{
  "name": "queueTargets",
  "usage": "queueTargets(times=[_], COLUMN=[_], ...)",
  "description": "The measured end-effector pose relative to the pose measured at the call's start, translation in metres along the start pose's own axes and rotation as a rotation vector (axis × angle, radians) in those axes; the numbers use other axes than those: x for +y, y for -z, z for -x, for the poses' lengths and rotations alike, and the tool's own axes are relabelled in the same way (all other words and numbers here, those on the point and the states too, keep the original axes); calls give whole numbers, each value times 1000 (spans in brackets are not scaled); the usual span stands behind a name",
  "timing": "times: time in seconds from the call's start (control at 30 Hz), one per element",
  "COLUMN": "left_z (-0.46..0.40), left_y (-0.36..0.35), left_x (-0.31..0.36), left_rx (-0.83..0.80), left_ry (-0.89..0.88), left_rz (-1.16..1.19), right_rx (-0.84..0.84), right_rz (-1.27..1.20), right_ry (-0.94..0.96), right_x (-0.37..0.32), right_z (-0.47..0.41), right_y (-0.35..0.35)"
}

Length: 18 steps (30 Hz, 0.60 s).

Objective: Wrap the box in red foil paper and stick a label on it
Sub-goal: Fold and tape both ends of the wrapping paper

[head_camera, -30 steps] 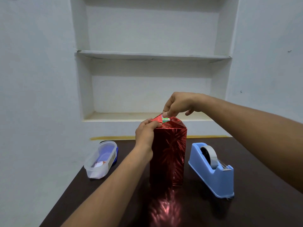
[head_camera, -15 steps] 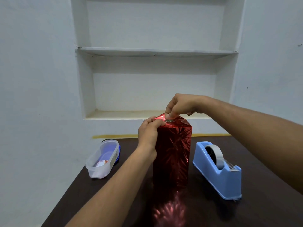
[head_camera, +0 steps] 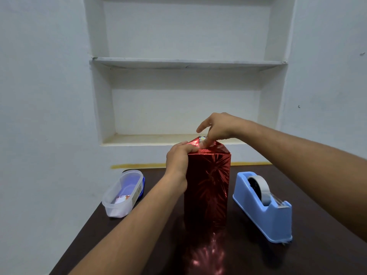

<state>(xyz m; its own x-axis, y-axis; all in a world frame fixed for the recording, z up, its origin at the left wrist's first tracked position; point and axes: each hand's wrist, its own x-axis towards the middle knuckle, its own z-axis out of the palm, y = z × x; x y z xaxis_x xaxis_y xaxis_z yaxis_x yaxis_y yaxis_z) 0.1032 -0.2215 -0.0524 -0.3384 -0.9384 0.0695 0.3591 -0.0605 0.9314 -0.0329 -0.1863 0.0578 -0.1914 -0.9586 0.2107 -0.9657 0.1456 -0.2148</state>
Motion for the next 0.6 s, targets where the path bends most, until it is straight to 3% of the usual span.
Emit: queueTargets(times=[0.17,0.4,0.5,0.6], left_z=[2,-19,-19,-17], left_y=[-2,-2,0,2], left_x=[17,12,12,12], left_rx=[4,171,205,233], left_ry=[47,-40,-78,-95], left_rz=[-131,-300,-336,-328], right_rx=[-49,-43,-29,-5], right_rz=[47,70,-41,-311], right_ry=[-51,-114,-187,-298], right_x=[-9,-17,-15,-1], right_z=[3,-1,3,8], right_y=[5,2,-2,-10])
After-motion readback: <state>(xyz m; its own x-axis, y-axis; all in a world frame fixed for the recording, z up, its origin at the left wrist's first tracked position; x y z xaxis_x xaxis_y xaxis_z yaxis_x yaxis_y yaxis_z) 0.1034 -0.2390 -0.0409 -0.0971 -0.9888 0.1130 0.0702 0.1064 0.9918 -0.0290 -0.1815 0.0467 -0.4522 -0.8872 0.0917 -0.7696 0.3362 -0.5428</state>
